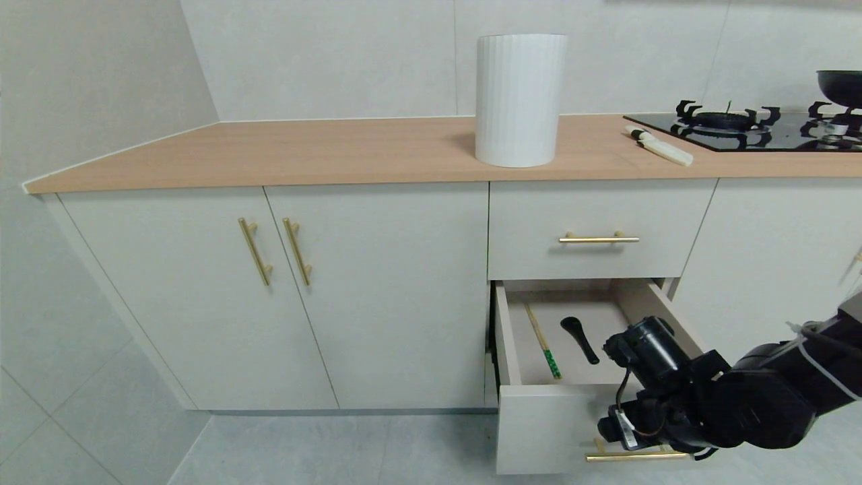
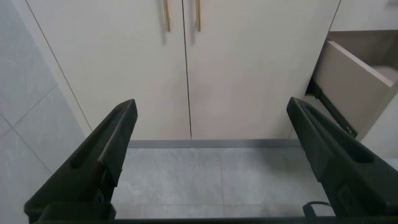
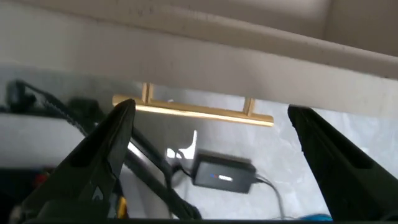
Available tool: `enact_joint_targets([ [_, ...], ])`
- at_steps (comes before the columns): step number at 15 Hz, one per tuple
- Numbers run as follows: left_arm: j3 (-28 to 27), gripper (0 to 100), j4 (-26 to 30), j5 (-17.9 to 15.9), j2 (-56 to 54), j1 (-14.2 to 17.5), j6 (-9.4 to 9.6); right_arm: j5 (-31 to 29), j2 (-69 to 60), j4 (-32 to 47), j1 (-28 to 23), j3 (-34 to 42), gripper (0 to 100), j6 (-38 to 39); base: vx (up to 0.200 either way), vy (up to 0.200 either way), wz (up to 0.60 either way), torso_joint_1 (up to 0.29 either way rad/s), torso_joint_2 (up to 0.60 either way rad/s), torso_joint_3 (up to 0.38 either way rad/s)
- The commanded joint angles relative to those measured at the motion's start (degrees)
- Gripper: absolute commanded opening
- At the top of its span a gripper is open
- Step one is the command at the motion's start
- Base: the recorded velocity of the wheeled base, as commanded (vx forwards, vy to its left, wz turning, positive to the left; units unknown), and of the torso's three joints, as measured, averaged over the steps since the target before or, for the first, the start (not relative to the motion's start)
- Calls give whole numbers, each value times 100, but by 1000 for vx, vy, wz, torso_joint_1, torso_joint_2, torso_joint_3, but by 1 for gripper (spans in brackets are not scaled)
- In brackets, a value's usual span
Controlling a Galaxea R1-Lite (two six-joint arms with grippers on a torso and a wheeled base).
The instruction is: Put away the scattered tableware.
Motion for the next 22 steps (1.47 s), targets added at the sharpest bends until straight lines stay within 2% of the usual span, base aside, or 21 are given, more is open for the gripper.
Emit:
enact_joint_targets([
  [1,0,100,-1,4,0,1,4,-66,346,-305,-39,-136,100,111,0,0,0,0,0,0],
  [5,0,100,-1,4,0,1,4,-189,733,-1685,-391,-154,100,75,0,0,0,0,0,0],
  [9,0,100,-1,4,0,1,4,-198,926,-2660,-567,-154,100,67,0,0,0,0,0,0],
  [16,0,100,-1,4,0,1,4,-198,1172,-3135,-795,-435,100,58,0,0,0,0,0,0],
  [22,0,100,-1,4,0,1,-5,-172,1392,-3144,-997,-813,100,-118,0,0,0,0,0,0],
])
